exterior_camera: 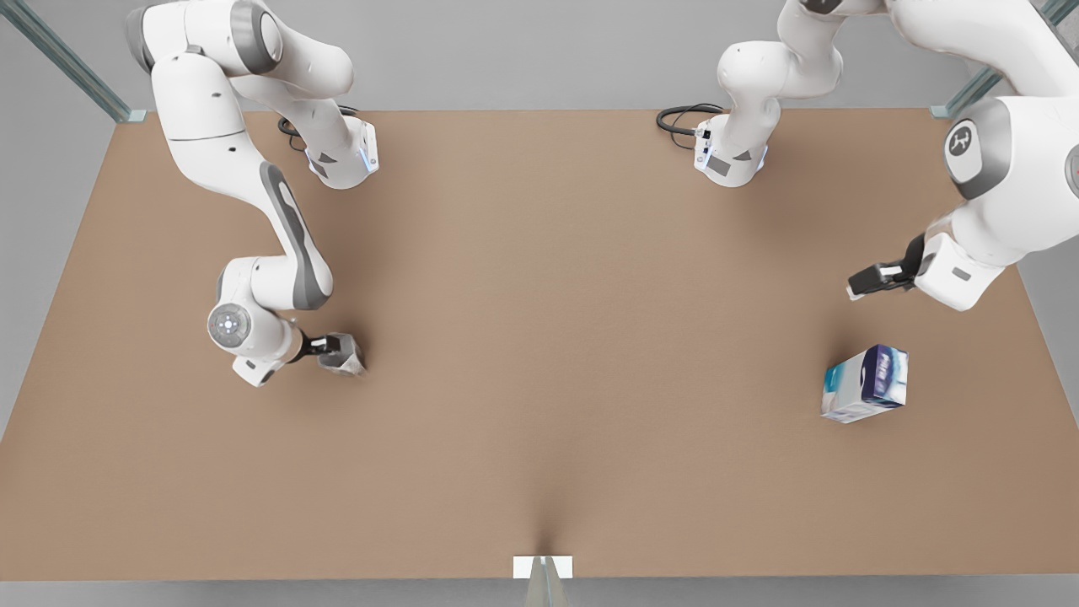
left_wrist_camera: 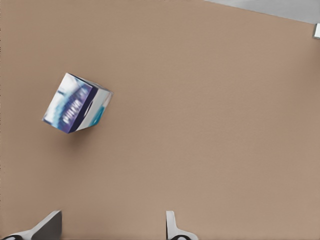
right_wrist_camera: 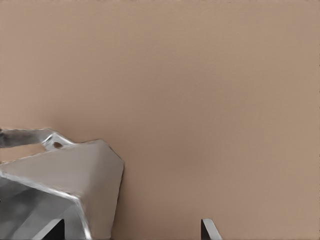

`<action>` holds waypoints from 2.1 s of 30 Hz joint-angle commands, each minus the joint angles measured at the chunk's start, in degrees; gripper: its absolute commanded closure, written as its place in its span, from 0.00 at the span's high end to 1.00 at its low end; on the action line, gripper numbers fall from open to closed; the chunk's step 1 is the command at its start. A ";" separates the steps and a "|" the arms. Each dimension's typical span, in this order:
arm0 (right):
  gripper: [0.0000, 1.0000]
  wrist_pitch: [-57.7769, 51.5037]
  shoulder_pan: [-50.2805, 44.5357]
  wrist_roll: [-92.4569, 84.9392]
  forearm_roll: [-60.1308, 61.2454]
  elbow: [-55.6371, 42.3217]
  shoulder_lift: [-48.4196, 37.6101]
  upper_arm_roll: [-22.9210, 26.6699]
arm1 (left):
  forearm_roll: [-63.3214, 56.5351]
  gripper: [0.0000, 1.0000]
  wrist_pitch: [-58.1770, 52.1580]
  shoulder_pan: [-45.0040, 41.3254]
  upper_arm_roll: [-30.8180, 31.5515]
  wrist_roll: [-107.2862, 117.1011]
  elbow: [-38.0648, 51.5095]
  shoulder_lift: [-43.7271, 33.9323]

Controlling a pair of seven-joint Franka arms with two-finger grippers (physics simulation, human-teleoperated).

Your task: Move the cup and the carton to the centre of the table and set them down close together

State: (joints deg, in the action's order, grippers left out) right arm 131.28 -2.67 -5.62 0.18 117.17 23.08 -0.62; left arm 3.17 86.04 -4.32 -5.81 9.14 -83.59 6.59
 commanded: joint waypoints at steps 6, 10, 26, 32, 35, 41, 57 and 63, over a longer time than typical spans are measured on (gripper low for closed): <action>0.21 -0.15 0.12 0.00 0.18 -1.07 1.97 -0.97 | -0.09 1.00 0.00 -0.43 0.00 0.09 0.00 1.15; 0.21 -0.68 0.29 -0.09 0.18 -1.68 2.06 -0.97 | -0.09 1.00 0.00 -0.43 0.00 0.09 0.09 1.33; 0.21 -8.24 -6.56 3.07 12.83 -14.33 3.46 -2.46 | -0.09 1.00 -0.09 1.42 -0.17 -9.49 2.02 4.23; 0.21 -8.15 -26.86 25.75 17.58 -42.37 21.83 -2.37 | -0.18 1.00 0.70 9.41 -0.17 -10.55 6.50 9.14; 0.21 -7.45 -30.38 31.64 17.40 -51.60 28.95 -2.37 | -4.75 1.00 13.18 11.26 -0.17 -20.55 3.70 12.75; 1.00 -6.74 -30.73 31.73 17.40 -51.69 30.18 -2.37 | -4.23 1.00 18.72 10.73 -0.17 -29.00 -4.22 14.51; 1.00 -29.95 -9.12 20.93 6.95 -46.51 10.07 8.70 | -3.87 1.00 22.85 12.58 -0.17 -24.52 -4.57 23.56; 1.00 -29.59 -1.29 8.61 -0.53 -36.66 -2.51 3.25 | -3.87 0.53 22.59 12.49 -0.17 -24.17 -4.66 24.53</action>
State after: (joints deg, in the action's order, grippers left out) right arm 101.71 -3.99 3.01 -0.42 80.43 20.62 2.72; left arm -0.72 108.51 8.17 -5.98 -14.98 -88.24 31.19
